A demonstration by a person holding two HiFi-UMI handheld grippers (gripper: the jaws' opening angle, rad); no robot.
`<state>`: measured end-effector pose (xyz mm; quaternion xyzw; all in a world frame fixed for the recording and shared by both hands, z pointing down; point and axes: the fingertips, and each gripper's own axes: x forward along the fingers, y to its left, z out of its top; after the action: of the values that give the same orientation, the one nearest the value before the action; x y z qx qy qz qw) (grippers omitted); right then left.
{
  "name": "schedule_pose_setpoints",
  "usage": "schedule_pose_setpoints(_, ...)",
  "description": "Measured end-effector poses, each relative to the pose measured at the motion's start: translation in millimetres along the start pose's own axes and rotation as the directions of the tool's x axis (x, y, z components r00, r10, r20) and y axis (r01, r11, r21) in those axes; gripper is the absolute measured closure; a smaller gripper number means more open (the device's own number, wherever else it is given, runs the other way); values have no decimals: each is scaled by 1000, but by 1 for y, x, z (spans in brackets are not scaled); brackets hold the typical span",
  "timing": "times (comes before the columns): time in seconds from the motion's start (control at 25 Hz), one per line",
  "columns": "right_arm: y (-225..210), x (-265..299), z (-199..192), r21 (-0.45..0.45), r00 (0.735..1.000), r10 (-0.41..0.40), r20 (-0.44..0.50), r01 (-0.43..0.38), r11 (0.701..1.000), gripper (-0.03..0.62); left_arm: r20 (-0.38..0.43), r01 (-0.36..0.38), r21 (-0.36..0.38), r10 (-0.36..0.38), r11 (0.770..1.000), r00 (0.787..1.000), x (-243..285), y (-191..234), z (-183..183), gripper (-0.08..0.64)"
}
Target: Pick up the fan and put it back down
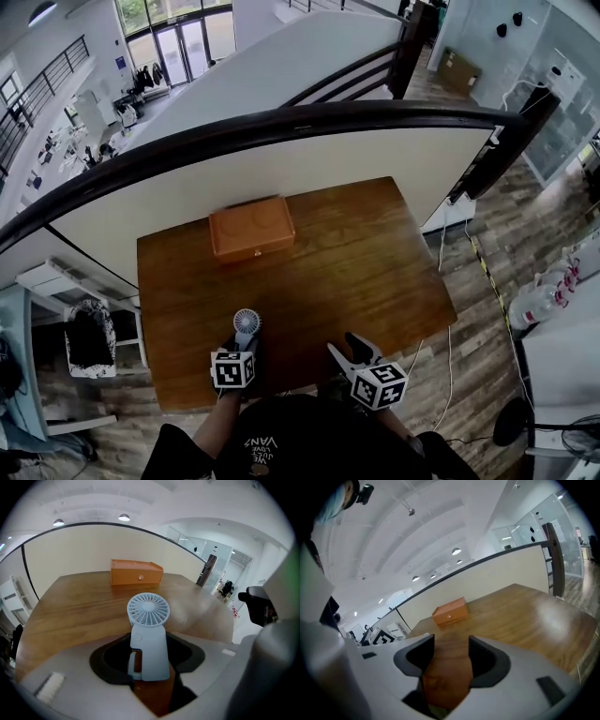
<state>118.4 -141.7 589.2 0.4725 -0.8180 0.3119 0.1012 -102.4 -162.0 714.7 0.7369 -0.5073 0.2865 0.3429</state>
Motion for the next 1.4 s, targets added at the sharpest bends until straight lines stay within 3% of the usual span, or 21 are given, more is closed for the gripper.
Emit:
schedule_pose_setpoints(0.32,-68,2,42,-45,998,53,-33,-54,998,393,5,0,53,0,999,1000,51,-69,45,337)
schedule_pose_setpoints(0.6,-123,1,60,-26,997,74,-39,-75,997,393,16,14,99,-16,995,1000,103,-123,96,337)
schedule_pose_setpoints(0.96,-177,-1,79,-38,993,94,-68,-96,995,393,54,1,3,-1,1000,999,158,-165,156,337)
schedule_pose_setpoints(1.4,-236,-10,92,-22,994,74,-79,-76,997,393,90,-12,-55,17,998,996,222,-204,234,337)
